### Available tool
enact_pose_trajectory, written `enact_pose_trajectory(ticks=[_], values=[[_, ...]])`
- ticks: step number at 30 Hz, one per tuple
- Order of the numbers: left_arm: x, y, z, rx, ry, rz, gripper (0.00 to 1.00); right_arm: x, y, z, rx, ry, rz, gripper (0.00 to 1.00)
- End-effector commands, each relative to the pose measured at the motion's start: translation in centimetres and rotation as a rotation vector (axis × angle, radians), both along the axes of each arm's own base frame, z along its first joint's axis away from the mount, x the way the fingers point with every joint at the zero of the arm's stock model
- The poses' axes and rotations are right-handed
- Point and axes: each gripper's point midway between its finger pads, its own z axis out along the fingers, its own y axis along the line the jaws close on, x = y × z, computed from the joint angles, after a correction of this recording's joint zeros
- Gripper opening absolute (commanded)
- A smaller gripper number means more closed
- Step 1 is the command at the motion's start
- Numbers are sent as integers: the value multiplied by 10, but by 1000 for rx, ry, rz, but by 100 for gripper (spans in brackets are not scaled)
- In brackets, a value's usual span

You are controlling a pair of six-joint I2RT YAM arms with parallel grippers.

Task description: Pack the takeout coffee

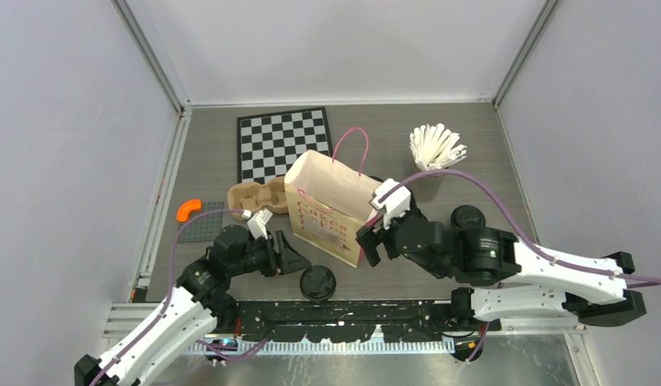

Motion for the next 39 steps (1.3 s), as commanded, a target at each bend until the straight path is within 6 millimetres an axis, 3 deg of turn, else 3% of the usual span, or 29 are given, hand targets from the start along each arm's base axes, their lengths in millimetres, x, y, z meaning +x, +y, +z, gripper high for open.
enact_pose_trajectory(ticks=[1, 7, 12, 20, 26, 35, 39], values=[[2, 7, 43, 6, -71, 24, 97, -14, 31, 1, 50, 124, 22, 92], [-3, 17, 109, -17, -159, 40, 100, -45, 84, 1, 52, 170, 122, 91], [4, 25, 156, 1, -247, 76, 100, -69, 121, -22, 14, 234, 222, 91], [28, 115, 195, 339, -323, 454, 100, -90, 165, -47, -96, 239, 296, 90], [30, 130, 226, 380, -393, 492, 100, -85, 167, -86, -204, 276, 270, 92], [23, 133, 221, 375, -400, 484, 100, -81, 151, -130, -308, 417, 226, 98], [23, 134, 220, 377, -401, 483, 100, -77, 149, -136, -319, 432, 215, 98]])
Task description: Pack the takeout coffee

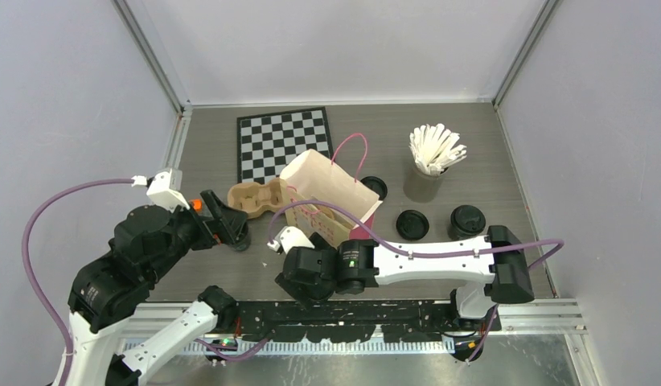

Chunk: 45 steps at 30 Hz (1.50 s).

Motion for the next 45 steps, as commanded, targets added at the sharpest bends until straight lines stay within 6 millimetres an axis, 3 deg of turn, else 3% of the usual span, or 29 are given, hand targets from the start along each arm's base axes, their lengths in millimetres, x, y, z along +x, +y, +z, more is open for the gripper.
enact_pose_trajectory(ticks=[1, 23, 40, 45], values=[[0, 6, -1, 27, -16, 10, 100, -1, -1, -7, -12, 53, -14, 97], [-2, 11, -10, 48, -7, 24, 100, 10, -7, -36, -121, 16, -18, 98], [-4, 13, -13, 68, -5, 16, 100, 12, -14, -47, -158, 9, -30, 78], [-5, 17, -16, 82, 12, 32, 100, 8, -16, -38, -148, 21, -11, 73]])
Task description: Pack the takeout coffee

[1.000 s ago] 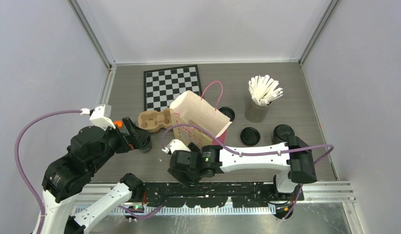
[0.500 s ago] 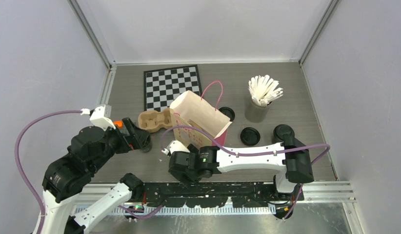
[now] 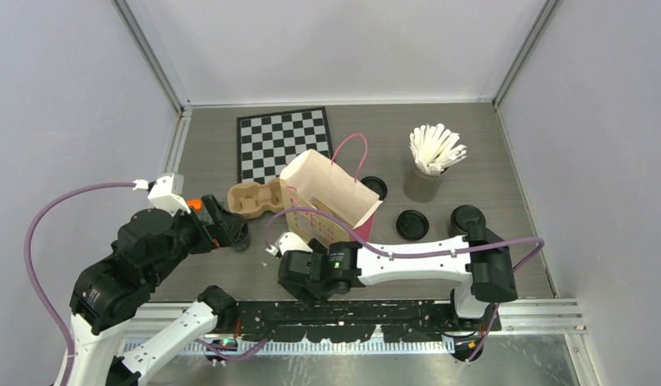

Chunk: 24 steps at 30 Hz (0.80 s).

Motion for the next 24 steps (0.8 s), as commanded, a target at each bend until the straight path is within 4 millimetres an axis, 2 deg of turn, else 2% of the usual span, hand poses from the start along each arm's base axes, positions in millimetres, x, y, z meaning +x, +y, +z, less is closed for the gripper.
enact_pose_trajectory(ticks=[1, 12, 14, 18, 24], values=[[-1, 8, -1, 32, -3, 19, 100, -1, -6, 8, -4, -4, 14, 72], [11, -2, 1, 55, 36, 9, 100, -9, -28, 31, 9, 7, 77, 67], [13, -4, 1, 58, 43, 13, 100, -15, -30, 37, 23, 33, 104, 66], [20, -8, 11, 49, 42, 20, 100, -31, -32, 62, 101, 85, 149, 66], [42, -21, 30, 56, 34, 32, 99, -41, -53, 96, 146, 115, 153, 65]])
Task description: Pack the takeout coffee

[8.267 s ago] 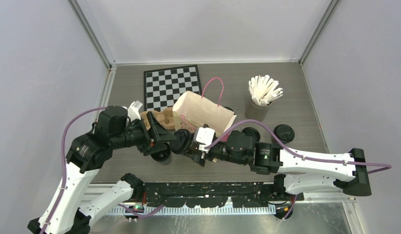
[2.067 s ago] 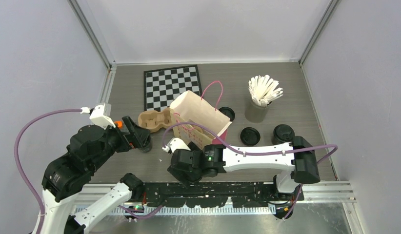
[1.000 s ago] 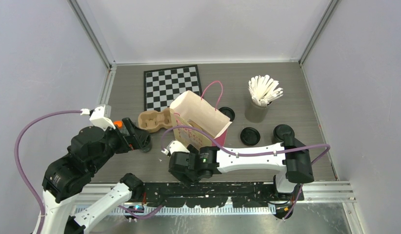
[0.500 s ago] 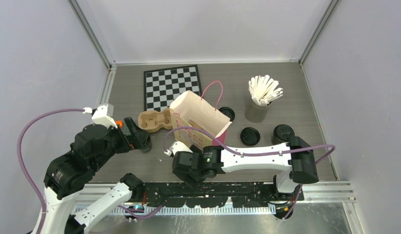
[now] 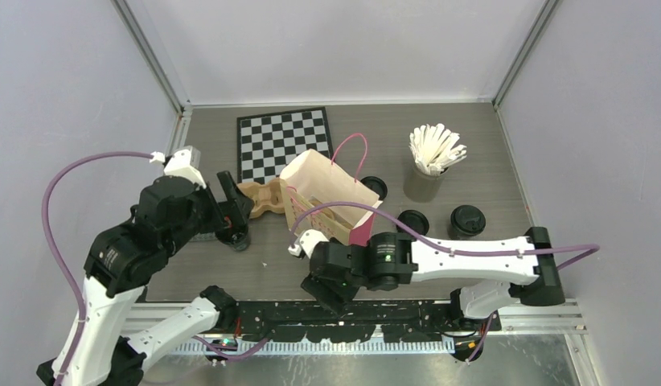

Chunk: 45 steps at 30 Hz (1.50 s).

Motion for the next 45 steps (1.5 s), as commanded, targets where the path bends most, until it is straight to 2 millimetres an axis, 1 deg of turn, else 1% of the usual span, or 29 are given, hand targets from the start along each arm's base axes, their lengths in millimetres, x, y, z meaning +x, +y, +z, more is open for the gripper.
enact_pose_trajectory(ticks=[1, 6, 10, 12, 16, 19, 20, 21, 22, 23, 24, 28, 31, 33, 35, 37, 38, 41, 43, 45], values=[[24, -11, 24, -6, -46, 16, 98, -14, -13, 42, 78, 46, 37, 65], [51, -38, 46, -43, -62, -13, 97, -21, -27, 75, 118, 76, 38, 65], [72, -53, 55, -53, -65, -20, 96, -23, -35, 109, 182, 79, 35, 65], [83, -60, 55, -48, -56, -29, 95, -24, -41, 125, 211, 85, 31, 65], [105, -71, 43, -19, -4, -59, 93, -26, -58, 154, 259, 91, 19, 65], [118, -78, 40, 3, -11, -87, 91, -27, -69, 176, 306, 99, 2, 65], [122, -82, 40, -1, -13, -102, 89, -27, -73, 183, 325, 94, -4, 65], [126, -87, 37, -2, -7, -122, 86, -23, -78, 192, 345, 74, -22, 64], [130, -93, 31, -1, 12, -144, 84, -17, -83, 205, 377, 46, -42, 64], [132, -96, 26, 5, 30, -160, 82, -10, -87, 209, 380, 11, -65, 65], [134, -100, 20, 9, 52, -179, 79, -1, -93, 222, 408, -34, -94, 65], [137, -116, -5, 47, 138, -282, 65, 38, -110, 248, 425, -236, -204, 65], [134, -133, -15, 31, 181, -386, 47, 63, -114, 258, 394, -367, -267, 65], [131, -145, -19, -3, 211, -445, 29, 78, -114, 261, 359, -435, -300, 64], [128, -154, -18, -41, 226, -474, 14, 90, -110, 263, 326, -482, -316, 64], [124, -161, -14, -100, 229, -483, 4, 102, -108, 263, 300, -511, -334, 64], [122, -165, -10, -136, 223, -486, 1, 108, -106, 262, 285, -521, -331, 64], [114, -179, 0, -264, 215, -483, 0, 124, -101, 256, 266, -502, -336, 64], [108, -191, 4, -341, 213, -490, 0, 124, -94, 249, 263, -464, -300, 64], [100, -203, 11, -402, 206, -504, 0, 119, -89, 237, 244, -415, -251, 64]])
